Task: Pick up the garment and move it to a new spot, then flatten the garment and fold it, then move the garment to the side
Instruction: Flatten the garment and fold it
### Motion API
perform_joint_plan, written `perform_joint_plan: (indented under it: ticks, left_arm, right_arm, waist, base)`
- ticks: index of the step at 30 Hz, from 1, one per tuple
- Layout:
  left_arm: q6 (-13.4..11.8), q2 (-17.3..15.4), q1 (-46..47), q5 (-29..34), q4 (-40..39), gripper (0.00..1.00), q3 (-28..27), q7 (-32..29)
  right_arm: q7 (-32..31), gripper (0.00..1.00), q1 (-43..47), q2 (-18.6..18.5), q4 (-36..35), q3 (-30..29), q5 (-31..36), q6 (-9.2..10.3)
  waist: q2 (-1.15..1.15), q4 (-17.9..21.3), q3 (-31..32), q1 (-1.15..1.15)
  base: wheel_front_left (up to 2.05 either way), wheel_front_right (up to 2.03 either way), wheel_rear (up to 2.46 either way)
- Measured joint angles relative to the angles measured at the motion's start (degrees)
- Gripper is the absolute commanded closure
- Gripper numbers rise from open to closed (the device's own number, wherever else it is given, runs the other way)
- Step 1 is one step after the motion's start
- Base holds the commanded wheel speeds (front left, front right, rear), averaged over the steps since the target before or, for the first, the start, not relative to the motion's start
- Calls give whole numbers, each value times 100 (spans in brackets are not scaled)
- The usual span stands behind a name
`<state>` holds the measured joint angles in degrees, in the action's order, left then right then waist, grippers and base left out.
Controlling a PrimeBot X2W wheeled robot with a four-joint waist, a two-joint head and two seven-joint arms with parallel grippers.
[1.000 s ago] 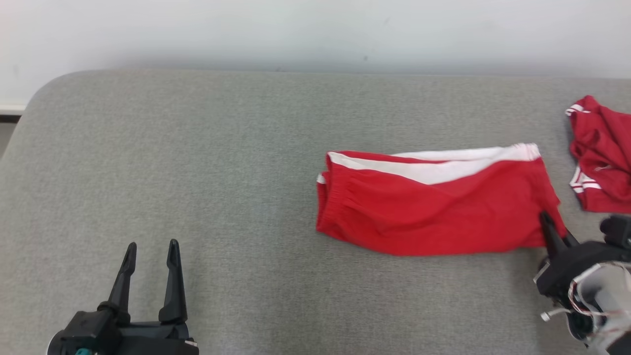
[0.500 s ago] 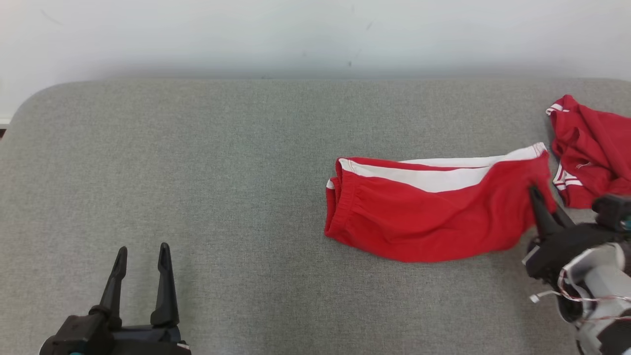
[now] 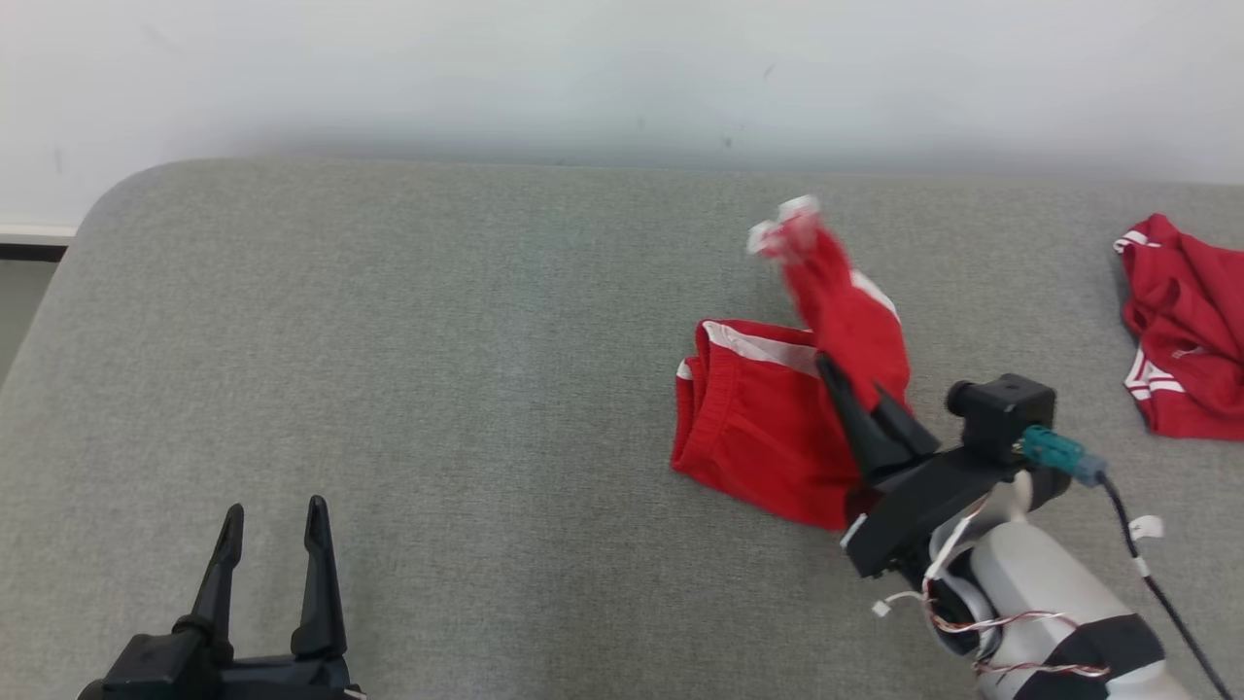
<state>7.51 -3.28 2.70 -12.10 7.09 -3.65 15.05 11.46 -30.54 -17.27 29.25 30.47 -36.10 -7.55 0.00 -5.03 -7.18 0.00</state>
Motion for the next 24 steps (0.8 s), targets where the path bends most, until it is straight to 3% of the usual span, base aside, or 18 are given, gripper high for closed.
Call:
perform_joint_plan:
  ticks: [6, 11, 16, 17, 18, 19, 24]
  left_arm:
    - [0, 7, 6, 1, 16, 0, 49, 0]
    - [0, 13, 49, 0, 55, 0, 69, 0]
    - [0, 19, 84, 0, 69, 0, 71, 0]
    - [0, 20, 84, 0, 71, 0, 75, 0]
    - [0, 23, 83, 0, 78, 0, 75, 0]
    - [0, 24, 83, 0, 82, 0, 75, 0]
    - [0, 30, 82, 1, 88, 0, 46, 0]
  right_arm:
    - [-294, 100, 254, 423, -160, -85, 371, 0]
    - [-335, 100, 371, 692, 83, -48, 881, 0]
    - [-198, 100, 401, 1072, 417, -94, 951, 0]
    - [-174, 69, 401, 1099, 478, -66, 976, 0]
    - [-130, 27, 402, 1112, 515, -47, 1007, 0]
    - [-79, 0, 401, 1112, 522, -49, 1007, 0]
    - [240, 0, 365, 901, 144, -159, 945, 0]
  waist:
    - [0, -185, -26, 0]
    - [0, -345, -68, 0]
    - [0, -406, -108, 0]
    - [0, -404, -109, 0]
    - [0, -399, -108, 0]
    - [0, -391, -107, 0]
    - [0, -320, -86, 0]
  base:
    - [0, 0, 0]
    - [0, 0, 0]
    - [0, 0, 0]
    - [0, 0, 0]
    - [0, 0, 0]
    - [0, 0, 0]
    - [0, 0, 0]
